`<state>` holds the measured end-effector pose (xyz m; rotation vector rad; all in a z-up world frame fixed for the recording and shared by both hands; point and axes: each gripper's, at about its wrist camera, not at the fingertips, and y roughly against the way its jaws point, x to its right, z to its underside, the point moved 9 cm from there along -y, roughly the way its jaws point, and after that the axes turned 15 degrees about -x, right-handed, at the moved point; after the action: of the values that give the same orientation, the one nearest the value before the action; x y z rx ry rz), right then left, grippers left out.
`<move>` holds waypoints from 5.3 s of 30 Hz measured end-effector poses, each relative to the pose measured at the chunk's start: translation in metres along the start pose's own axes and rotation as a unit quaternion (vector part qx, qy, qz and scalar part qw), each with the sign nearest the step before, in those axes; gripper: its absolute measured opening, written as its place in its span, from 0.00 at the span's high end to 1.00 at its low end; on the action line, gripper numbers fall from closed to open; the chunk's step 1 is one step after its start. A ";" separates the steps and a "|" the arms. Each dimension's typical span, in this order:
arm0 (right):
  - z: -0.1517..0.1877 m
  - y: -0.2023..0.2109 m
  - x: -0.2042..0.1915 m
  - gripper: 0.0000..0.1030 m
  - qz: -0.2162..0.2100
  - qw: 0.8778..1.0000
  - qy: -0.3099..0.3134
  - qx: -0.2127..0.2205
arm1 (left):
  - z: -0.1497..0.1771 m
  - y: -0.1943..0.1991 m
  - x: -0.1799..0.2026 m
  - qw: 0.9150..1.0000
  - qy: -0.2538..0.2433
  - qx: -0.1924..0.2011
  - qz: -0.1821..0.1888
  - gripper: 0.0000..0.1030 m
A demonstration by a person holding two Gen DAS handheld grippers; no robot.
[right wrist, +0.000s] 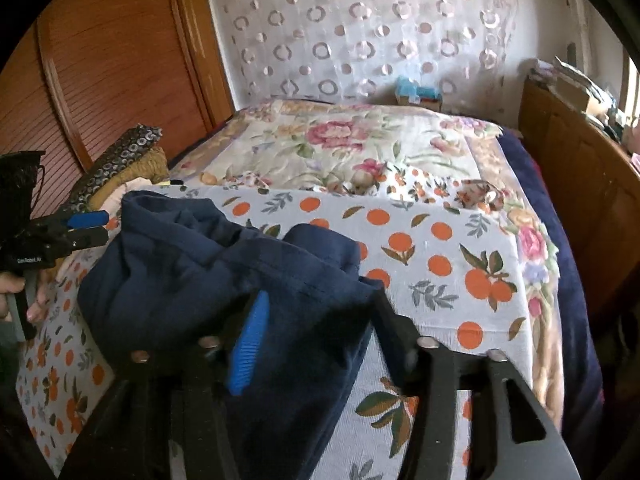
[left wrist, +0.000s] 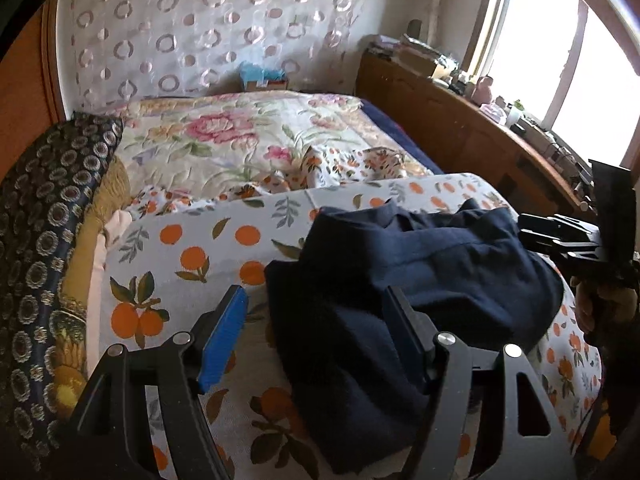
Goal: Fold small clothes
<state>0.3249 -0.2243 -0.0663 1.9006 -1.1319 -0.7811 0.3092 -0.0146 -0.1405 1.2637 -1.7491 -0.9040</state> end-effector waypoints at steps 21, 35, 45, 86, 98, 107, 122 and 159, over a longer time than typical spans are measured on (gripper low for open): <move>-0.004 -0.035 0.003 0.19 -0.048 0.998 -0.015 -0.036 | -0.008 -0.038 0.002 0.999 0.003 -0.039 0.018 0.31; -0.003 -0.018 -0.003 0.80 -0.080 0.997 0.023 0.004 | -0.006 -0.002 0.015 0.999 -0.011 0.003 0.049 0.85; -0.016 0.038 -0.026 0.81 -0.068 0.992 0.057 0.093 | -0.002 0.084 0.023 0.994 -0.018 0.101 0.042 0.86; -0.246 -0.081 -0.282 0.44 -0.045 0.929 0.348 0.117 | 0.117 0.160 -0.180 0.959 0.182 0.175 -0.126 0.76; -0.195 -0.079 -0.257 0.43 -0.097 0.948 0.290 0.089 | 0.108 0.193 -0.154 0.954 0.141 0.211 -0.157 0.20; -0.131 -0.024 -0.211 0.43 -0.099 0.962 0.230 0.108 | 0.106 0.195 -0.113 0.959 0.110 0.196 -0.171 0.16; -0.005 0.050 -0.152 0.24 -0.019 0.984 0.110 0.140 | 0.114 0.162 -0.023 0.975 0.063 0.165 -0.132 0.16; 0.118 0.177 -0.177 0.24 0.063 0.961 -0.010 0.269 | 0.111 0.242 0.082 0.962 0.029 0.237 -0.129 0.16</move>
<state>0.0807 -0.1545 0.0446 2.2279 -1.5796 -0.4448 0.0949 -0.0211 0.0380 1.8429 -1.8442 -0.5920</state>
